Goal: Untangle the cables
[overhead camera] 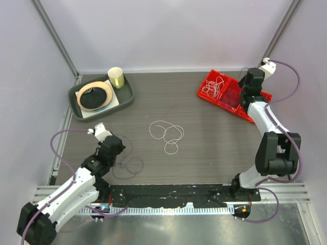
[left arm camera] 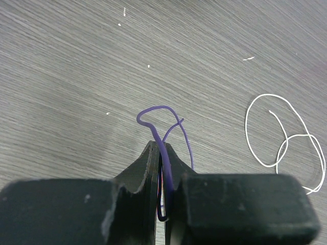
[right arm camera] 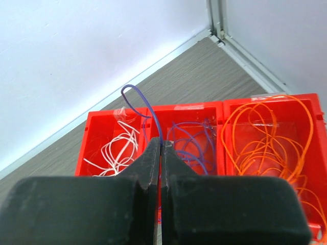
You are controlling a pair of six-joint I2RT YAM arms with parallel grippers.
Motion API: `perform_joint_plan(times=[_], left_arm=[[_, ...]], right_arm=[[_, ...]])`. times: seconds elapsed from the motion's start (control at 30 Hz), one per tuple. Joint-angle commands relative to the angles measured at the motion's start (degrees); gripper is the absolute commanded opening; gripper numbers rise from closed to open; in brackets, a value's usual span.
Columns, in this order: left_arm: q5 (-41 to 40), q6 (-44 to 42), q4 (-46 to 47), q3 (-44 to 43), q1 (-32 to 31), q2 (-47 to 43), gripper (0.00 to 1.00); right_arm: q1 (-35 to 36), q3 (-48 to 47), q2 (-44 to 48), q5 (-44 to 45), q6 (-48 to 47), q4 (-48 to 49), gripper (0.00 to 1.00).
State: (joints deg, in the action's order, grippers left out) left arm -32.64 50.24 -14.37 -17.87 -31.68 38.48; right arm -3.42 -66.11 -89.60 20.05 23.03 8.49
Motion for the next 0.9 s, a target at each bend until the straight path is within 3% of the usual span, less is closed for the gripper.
perform_joint_plan(times=[0.0, 0.27, 0.47, 0.77, 0.87], left_arm=[[0.4, -1.0, 2.9, -0.1, 0.3, 0.4, 0.09], [0.8, -0.9, 3.1, -0.1, 0.4, 0.1, 0.09], [0.1, -0.8, 2.0, -0.1, 0.4, -1.3, 0.09], [-1.8, -0.8, 0.9, -0.5, 0.4, -1.7, 0.09], [-2.2, -0.9, 0.7, -0.9, 0.3, -0.8, 0.09]], right_arm=[[0.2, 1.8, 3.4, 4.6, -0.4, -1.3, 0.01], [0.2, 6.0, 8.5, 4.2, -1.3, 0.8, 0.01], [0.2, -1.6, -1.3, 2.6, -2.6, -1.6, 0.01], [0.2, -11.7, -12.8, 11.6, 1.5, -8.0, 0.01], [0.2, -12.6, -15.2, 10.5, 1.1, -6.0, 0.01]])
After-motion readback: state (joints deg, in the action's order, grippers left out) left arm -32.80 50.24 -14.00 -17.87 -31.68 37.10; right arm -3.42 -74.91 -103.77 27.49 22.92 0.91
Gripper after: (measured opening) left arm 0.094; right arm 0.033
